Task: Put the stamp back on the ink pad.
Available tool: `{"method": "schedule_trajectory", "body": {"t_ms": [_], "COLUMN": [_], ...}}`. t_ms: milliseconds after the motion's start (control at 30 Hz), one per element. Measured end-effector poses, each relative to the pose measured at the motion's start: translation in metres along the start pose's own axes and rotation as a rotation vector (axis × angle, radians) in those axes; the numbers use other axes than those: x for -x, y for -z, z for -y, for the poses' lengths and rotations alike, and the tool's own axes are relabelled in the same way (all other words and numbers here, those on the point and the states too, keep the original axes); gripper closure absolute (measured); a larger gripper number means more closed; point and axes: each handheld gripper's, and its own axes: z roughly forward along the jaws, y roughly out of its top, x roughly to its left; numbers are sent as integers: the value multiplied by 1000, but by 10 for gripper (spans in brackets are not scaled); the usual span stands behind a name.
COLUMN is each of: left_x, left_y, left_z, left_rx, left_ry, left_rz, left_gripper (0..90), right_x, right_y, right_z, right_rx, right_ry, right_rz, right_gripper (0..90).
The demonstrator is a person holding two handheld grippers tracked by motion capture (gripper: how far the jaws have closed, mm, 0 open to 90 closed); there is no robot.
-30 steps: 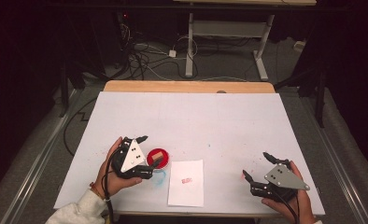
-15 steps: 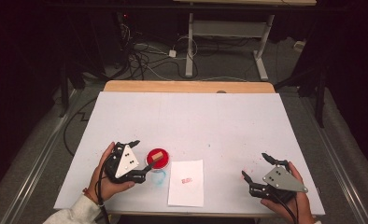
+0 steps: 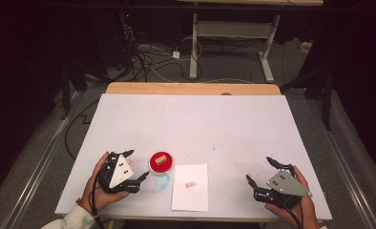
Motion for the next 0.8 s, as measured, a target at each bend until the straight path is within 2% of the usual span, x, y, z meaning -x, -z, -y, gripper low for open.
{"method": "schedule_trajectory", "body": {"t_ms": [200, 433, 700, 800], "left_x": [-2, -6, -3, -2], "left_y": [3, 7, 9, 9], "left_z": [11, 22, 34, 36], "left_rx": [-24, -41, -82, -80], "left_ry": [20, 57, 62, 76], "left_rz": [3, 28, 44, 48], "left_gripper": [161, 161, 161, 161], "right_x": [1, 2, 3, 3], "right_y": [-1, -1, -2, -3], "right_z": [1, 4, 6, 6], "right_rx": [-7, -24, -26, -25], "right_ry": [-2, -8, -13, -14], "right_rz": [5, 11, 8, 0], "right_gripper": [190, 190, 190, 190]}}
